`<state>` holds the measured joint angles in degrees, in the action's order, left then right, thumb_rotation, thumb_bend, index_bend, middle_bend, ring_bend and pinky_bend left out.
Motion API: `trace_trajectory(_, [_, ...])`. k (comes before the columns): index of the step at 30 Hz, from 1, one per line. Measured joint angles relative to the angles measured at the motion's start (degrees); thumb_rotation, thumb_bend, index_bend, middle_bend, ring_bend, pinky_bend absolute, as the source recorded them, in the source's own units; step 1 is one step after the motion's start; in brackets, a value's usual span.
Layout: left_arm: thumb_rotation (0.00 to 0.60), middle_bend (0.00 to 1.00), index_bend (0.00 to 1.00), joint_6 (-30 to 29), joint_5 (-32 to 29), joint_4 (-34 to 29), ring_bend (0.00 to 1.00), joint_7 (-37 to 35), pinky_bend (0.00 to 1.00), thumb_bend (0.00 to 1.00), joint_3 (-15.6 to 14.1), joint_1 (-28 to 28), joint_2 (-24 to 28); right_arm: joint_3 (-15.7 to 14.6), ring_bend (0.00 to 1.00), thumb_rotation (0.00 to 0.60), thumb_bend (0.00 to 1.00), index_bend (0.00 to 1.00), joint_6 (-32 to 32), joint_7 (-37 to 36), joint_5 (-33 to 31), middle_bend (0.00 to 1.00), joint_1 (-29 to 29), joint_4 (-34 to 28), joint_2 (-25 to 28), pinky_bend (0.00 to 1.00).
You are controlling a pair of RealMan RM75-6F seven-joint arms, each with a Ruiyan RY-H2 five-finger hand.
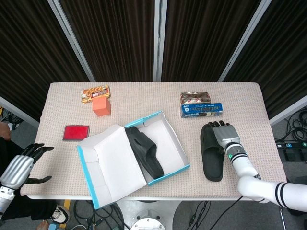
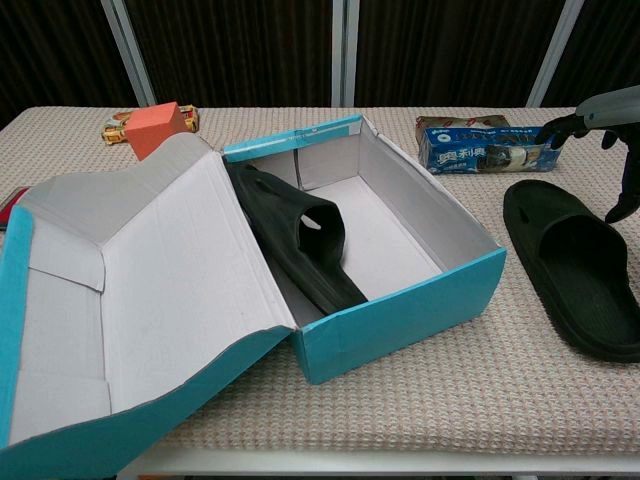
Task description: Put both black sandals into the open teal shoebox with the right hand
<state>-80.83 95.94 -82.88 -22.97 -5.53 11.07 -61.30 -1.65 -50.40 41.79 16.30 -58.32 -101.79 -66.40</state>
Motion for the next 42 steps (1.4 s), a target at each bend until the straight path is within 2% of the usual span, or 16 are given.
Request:
trace_trajectory(3, [0.6,0.23,0.19,0.0,0.0,1.3,0.11,0.0,0.13,0.02,-0.3,-0.2,-0.5,-0.8,0.0,0.6,0.0,0.0,-1.1,2.5,-2.1,0.06,-1.3,0.8,-1.3,0.15])
trace_trajectory(14, [0.6,0.24,0.19,-2.0,0.3,3.3,0.11,-2.4,0.14,0.02,-0.7,-1.4,-0.7,-2.3,0.0,0.6,0.02,0.0,-7.9,16.4,-17.3,0.06,-8.2,4.1,-8.9,0.15])
trace_trajectory(22, [0.6,0.24,0.19,-1.8,0.0,4.0,0.11,-3.9,0.14,0.02,-1.1,-2.0,-0.6,-0.2,0.0,0.6,0.02,0.0,-8.1,19.2,-22.0,0.07,-9.7,6.8,-11.7,0.15])
trace_trajectory(35, [0.6,0.24,0.19,-1.1,0.3,4.6,0.11,-3.6,0.14,0.02,-1.3,-1.8,-0.8,3.6,0.01,0.6,0.02,0.0,-2.6,23.4,-34.2,0.09,-12.3,9.9,-11.2,0.17])
trace_trajectory(42, [0.6,0.24,0.19,-1.0,0.4,5.0,0.11,-4.1,0.14,0.02,-1.4,-1.7,-0.8,4.4,0.03,0.6,0.02,0.0,-2.8,26.5,-39.7,0.1,-13.9,11.4,-11.5,0.18])
